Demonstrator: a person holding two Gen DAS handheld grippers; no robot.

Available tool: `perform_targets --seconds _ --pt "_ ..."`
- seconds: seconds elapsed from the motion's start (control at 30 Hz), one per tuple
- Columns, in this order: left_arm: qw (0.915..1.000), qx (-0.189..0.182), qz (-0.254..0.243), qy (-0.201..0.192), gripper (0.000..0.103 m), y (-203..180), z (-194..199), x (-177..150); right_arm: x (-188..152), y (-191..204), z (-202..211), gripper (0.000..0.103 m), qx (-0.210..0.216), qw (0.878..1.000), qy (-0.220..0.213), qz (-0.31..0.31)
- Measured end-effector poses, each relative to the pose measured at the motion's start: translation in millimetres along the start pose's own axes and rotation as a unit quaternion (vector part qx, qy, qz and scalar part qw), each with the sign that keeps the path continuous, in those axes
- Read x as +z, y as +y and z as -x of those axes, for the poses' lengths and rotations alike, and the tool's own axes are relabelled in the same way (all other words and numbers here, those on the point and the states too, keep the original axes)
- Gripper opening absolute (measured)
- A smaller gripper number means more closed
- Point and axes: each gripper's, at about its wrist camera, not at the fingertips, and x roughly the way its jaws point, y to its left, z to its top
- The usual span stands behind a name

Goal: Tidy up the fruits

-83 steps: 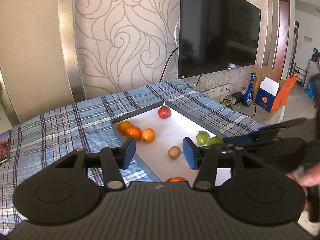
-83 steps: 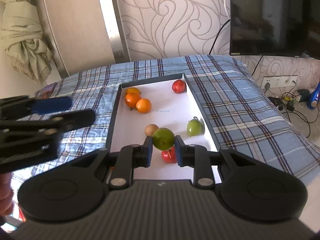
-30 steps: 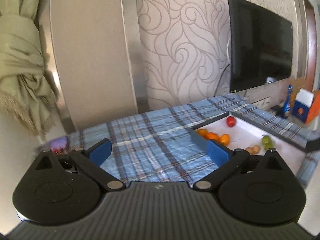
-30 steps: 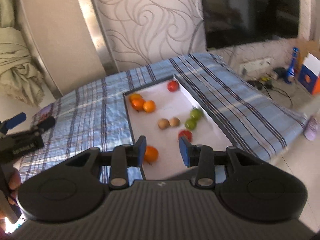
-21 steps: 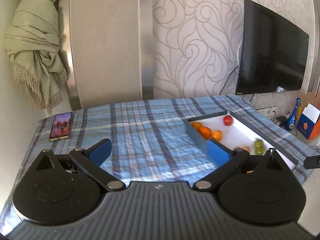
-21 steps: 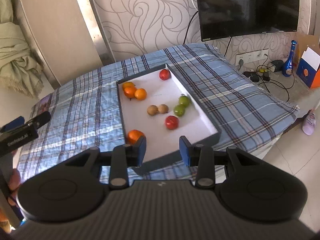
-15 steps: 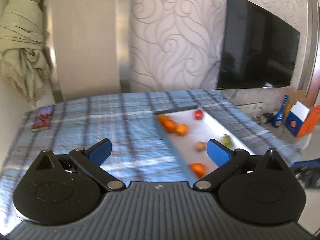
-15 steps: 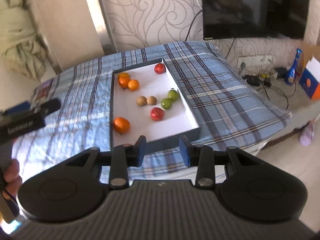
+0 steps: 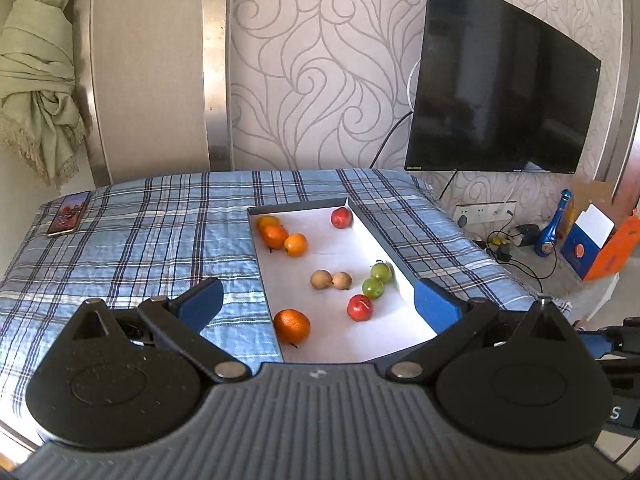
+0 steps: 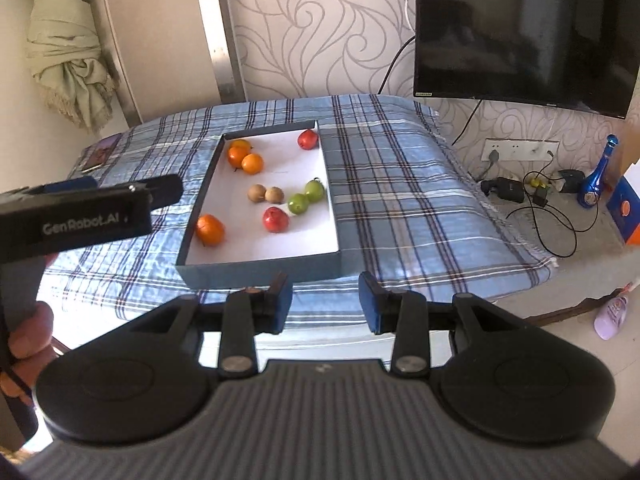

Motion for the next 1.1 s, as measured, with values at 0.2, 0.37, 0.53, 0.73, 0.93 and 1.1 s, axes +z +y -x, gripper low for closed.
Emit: perform_targets --seconds 0.2,0.37,0.53,0.73,0.93,1.1 --pt "0.9999 0.013 -0.001 -0.007 0.103 -6 4 3 3 -3 2 0.039 0.019 1.000 -0.012 0.007" --pt "0.9999 0.012 0.001 0.003 0.103 -9 0 2 0 -2 1 0.039 0.029 0.999 -0.007 0.016" --pt "0.9998 0.014 0.000 0.010 0.103 -11 -5 -1 -2 -6 2 0.039 0.027 1.000 -0.005 0.013" --pt "0.9997 0.013 0.001 0.019 0.103 -13 -12 -4 -6 -9 3 0.039 0.023 1.000 0.000 0.013" --pt "0.9994 0.012 -0.002 0.033 0.103 -13 -20 -9 -8 -11 1 0.039 0.022 1.000 0.006 0.012" --pt "0.9988 0.016 -0.002 0.046 0.103 -13 -29 -9 -9 -10 0 0.039 0.023 1.000 0.008 0.012"
